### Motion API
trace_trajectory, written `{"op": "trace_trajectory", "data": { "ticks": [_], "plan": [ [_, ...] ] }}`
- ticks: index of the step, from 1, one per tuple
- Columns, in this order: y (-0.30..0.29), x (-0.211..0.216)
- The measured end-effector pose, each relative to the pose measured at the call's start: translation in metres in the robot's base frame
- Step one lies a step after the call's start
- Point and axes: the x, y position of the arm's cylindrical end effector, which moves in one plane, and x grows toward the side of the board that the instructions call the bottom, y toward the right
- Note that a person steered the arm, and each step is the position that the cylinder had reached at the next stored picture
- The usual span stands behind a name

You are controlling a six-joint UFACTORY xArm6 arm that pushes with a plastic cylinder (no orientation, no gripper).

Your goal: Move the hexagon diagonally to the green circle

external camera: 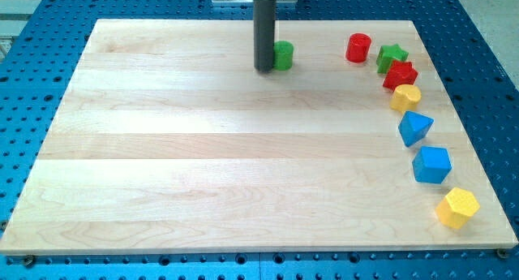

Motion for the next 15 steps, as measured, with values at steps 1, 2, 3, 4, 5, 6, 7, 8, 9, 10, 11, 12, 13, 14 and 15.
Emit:
{"op": "trace_trajectory", "data": {
  "ticks": [1, 2, 3, 4, 5, 6, 7, 8, 9, 10, 11, 12, 13, 14, 15],
  "plan": [
    [0.027, -0.001],
    [-0.002, 0.031],
    [0.044, 0.086],
    [0.094, 0.098],
    [0.099, 0.099],
    [0.102, 0.129],
    [0.105, 0.202],
    [0.141, 0.292],
    [0.149, 0.310],
    [0.180, 0.309],
    [0.228, 0.309],
    [0.281, 0.308],
    [0.292, 0.298],
    [0.208, 0.287],
    [0.119, 0.277]
  ]
}}
